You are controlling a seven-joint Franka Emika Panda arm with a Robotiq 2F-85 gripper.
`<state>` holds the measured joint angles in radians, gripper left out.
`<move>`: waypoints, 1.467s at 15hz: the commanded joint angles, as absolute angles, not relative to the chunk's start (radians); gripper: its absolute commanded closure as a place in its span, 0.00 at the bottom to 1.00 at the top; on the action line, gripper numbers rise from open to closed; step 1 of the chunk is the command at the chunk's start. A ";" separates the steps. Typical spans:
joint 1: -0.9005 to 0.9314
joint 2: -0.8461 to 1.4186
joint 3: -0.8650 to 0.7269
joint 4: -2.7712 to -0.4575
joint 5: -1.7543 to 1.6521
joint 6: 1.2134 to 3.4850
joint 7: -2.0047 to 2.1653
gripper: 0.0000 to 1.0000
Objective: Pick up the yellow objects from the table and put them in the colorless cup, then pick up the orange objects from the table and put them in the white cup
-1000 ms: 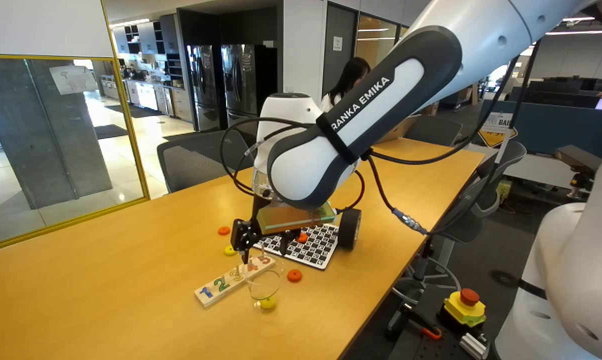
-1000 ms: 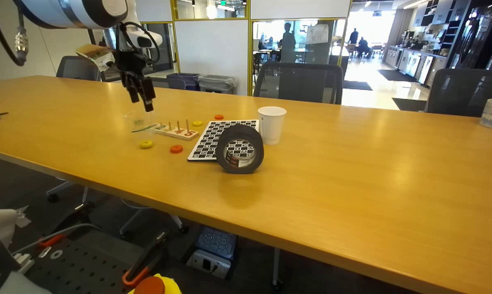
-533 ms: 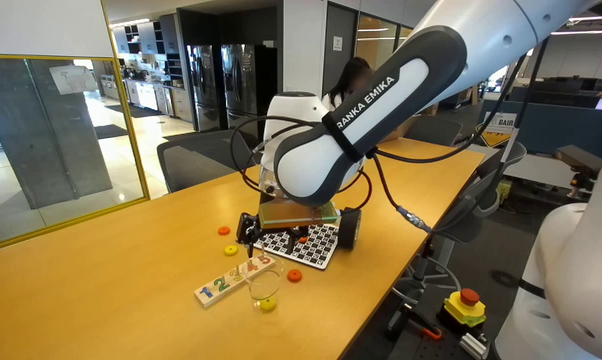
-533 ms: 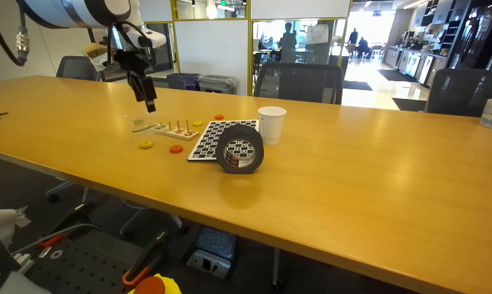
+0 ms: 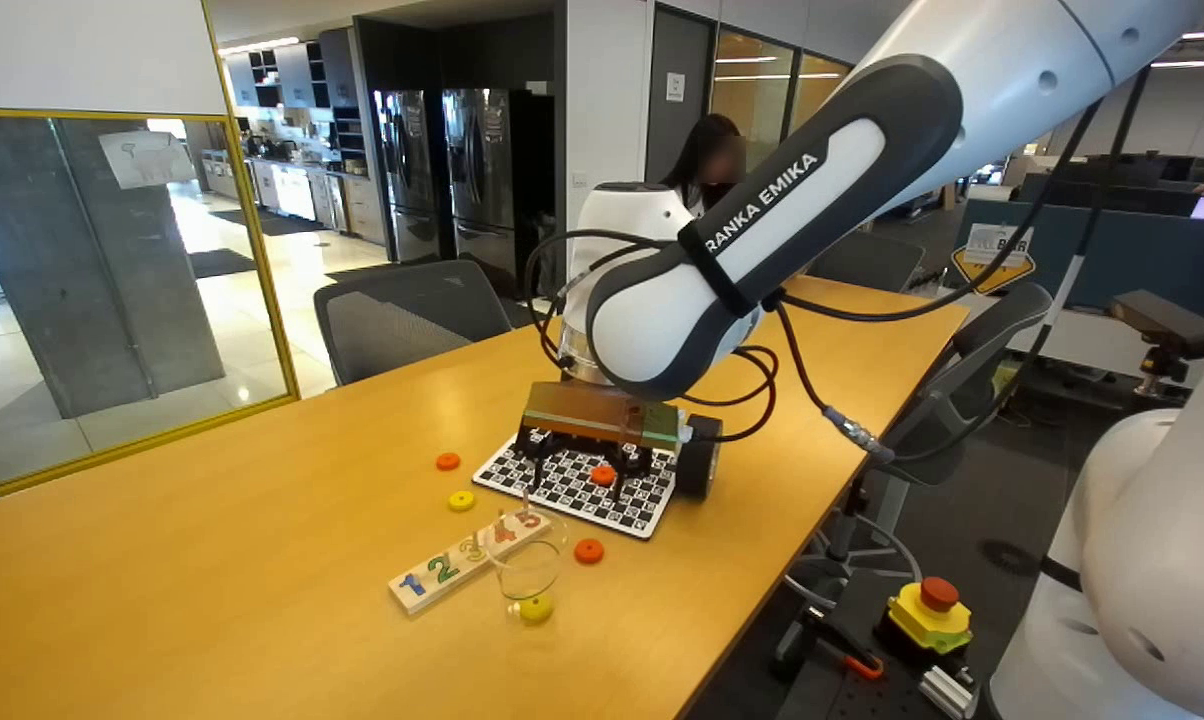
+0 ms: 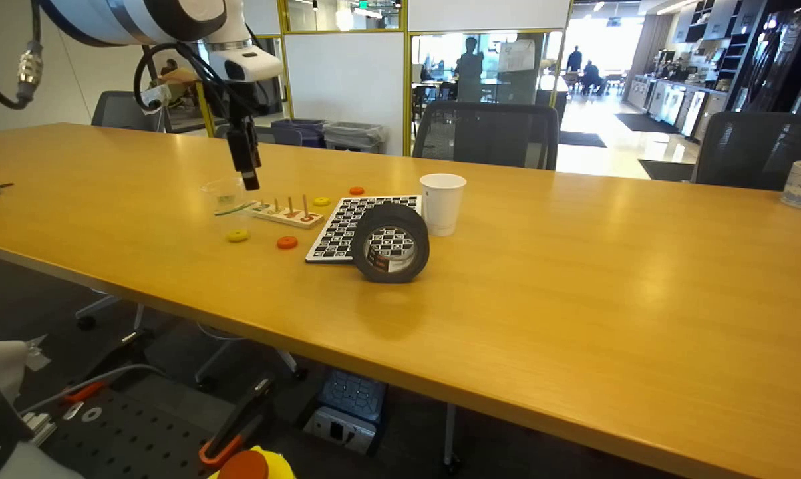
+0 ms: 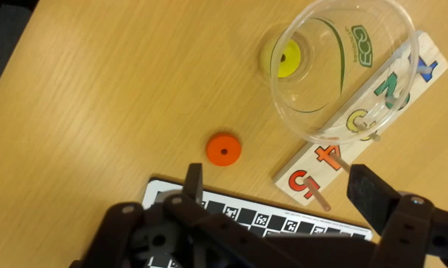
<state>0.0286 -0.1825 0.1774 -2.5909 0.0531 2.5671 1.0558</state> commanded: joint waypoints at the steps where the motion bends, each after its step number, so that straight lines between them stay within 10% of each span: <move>1: -0.018 -0.191 0.180 -2.604 -0.009 2.576 1.259 0.00; 22: 0.019 0.223 0.061 -2.431 0.135 2.679 1.269 0.00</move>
